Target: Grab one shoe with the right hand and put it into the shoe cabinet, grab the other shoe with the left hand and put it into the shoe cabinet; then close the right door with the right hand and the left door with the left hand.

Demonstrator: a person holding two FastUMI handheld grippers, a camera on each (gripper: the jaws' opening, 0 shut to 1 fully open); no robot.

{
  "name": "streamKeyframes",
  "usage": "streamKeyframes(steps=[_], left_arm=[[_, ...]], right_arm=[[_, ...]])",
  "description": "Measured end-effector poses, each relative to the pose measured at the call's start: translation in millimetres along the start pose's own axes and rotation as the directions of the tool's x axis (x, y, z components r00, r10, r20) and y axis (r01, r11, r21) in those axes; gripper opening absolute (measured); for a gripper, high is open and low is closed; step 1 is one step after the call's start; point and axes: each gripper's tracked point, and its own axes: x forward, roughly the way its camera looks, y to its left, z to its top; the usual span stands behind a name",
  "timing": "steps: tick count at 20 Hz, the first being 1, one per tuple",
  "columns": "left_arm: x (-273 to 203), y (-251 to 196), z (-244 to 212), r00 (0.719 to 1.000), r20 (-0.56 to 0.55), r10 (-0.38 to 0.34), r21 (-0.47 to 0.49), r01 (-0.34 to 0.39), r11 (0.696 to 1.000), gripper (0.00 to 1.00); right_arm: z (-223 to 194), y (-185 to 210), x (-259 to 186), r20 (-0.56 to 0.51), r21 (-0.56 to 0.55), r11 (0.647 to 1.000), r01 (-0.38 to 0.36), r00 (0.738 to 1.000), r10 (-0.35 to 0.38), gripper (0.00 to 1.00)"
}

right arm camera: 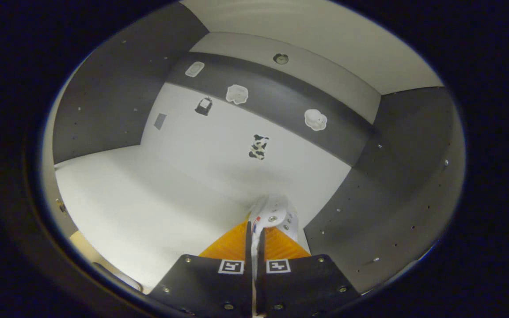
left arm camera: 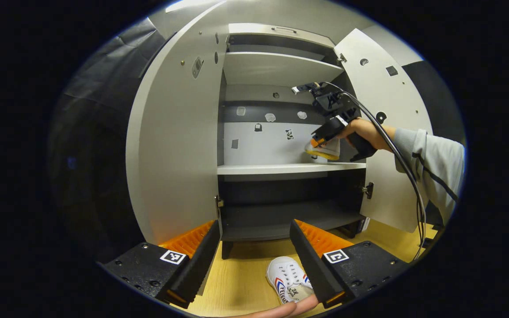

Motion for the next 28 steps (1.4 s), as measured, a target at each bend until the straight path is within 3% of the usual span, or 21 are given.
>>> streamKeyframes(steps=[1,2,4,5,6,10,11,15,17,19,23,28], left_arm=[[0,-1,2,1.0,0.001,0.002,0.0,-0.002,1.0,0.97],[-1,-1,3,1.0,-0.002,0.006,0.004,-0.006,1.0,0.97],[-2,0,7,1.0,0.006,0.017,0.011,-0.017,1.0,0.97],[-2,0,10,1.0,0.008,0.023,0.012,-0.023,1.0,0.97],[-2,0,12,1.0,0.011,0.029,0.011,-0.029,1.0,0.97],[1,2,17,0.999,0.006,0.045,0.001,-0.045,0.999,0.97],[3,2,17,0.999,-0.002,0.05,-0.004,-0.05,0.999,0.97],[5,-5,0,0.999,-0.032,0.029,-0.017,-0.03,0.999,0.97],[6,-9,-20,0.997,-0.079,0.004,-0.048,-0.007,0.999,0.97],[8,-8,-44,0.992,-0.123,0.003,-0.067,-0.011,0.998,0.98],[13,-18,-105,0.972,-0.232,-0.03,-0.081,0.011,0.997,0.97],[12,-35,-167,0.914,-0.398,-0.081,-0.075,0.055,0.996,0.98]], right_arm=[[4,-12,-2,0.03,-0.024,0.999,0.04,0.999,-0.039,0.14],[14,-25,-4,0.081,-0.032,0.995,0.094,0.993,-0.091,0.39],[31,-28,-20,0.143,0.033,0.995,0.097,0.985,-0.1,0.89],[35,-26,-31,0.159,0.076,0.994,0.079,0.983,-0.09,0.94],[40,-23,-45,0.18,0.124,0.991,0.056,0.981,-0.078,0.9],[52,-10,-112,0.261,0.232,0.972,-0.033,0.965,-0.03,0.99],[56,-6,-132,0.288,0.246,0.968,-0.054,0.957,-0.02,0.97],[60,-6,-223,0.378,0.308,0.947,-0.093,0.925,-0.032,0.99],[61,-2,-270,0.452,0.343,0.928,-0.143,0.891,-0.03,0.98],[47,3,-301,0.494,0.361,0.921,-0.149,0.868,-0.054,0.98],[-3,10,-339,0.46,0.377,0.923,-0.077,0.88,-0.114,0.98],[-53,7,-375,0.405,0.485,0.873,-0.049,0.897,-0.175,0.98]])
